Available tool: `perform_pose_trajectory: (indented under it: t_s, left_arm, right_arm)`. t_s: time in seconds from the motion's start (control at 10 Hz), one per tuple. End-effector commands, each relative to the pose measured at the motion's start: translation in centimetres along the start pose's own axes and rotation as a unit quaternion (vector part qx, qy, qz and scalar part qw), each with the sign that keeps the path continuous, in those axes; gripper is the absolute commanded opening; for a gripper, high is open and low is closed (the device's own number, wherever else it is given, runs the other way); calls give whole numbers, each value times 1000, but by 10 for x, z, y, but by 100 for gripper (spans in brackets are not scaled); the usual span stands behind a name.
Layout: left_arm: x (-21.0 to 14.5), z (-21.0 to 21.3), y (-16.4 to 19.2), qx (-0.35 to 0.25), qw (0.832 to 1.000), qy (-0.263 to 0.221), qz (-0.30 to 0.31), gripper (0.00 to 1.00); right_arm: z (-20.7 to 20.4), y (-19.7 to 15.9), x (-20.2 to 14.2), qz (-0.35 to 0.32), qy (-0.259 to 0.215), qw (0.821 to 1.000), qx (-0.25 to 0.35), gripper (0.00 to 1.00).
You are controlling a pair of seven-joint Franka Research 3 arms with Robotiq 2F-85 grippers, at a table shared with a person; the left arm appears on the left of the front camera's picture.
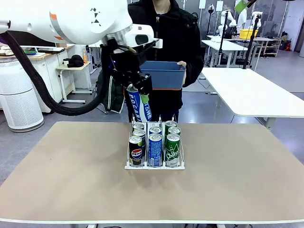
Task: Fill the beverage cans into the dispenser.
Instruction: Place the picked Ionic drink in the line of the Automatic Can Dispenser with the same cans.
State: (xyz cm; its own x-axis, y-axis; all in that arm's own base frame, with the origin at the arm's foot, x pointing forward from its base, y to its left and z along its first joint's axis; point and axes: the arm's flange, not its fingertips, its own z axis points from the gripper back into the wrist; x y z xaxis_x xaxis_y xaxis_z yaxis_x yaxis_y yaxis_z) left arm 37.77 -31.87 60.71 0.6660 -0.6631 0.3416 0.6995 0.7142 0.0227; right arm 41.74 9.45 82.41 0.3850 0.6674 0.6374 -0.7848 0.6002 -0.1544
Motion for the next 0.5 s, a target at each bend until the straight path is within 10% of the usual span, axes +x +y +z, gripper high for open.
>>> perform_pose_trajectory:
  t_s: [0.0,0.4]
  left_arm:
    - [-4,-3,-20,36,999,-4,16,57]
    - [-15,-40,-56,54,997,10,-61,57]
  right_arm:
    - [0,1,-2,-4,0,1000,0,100]
    - [0,1,-2,-4,0,1000,0,100]
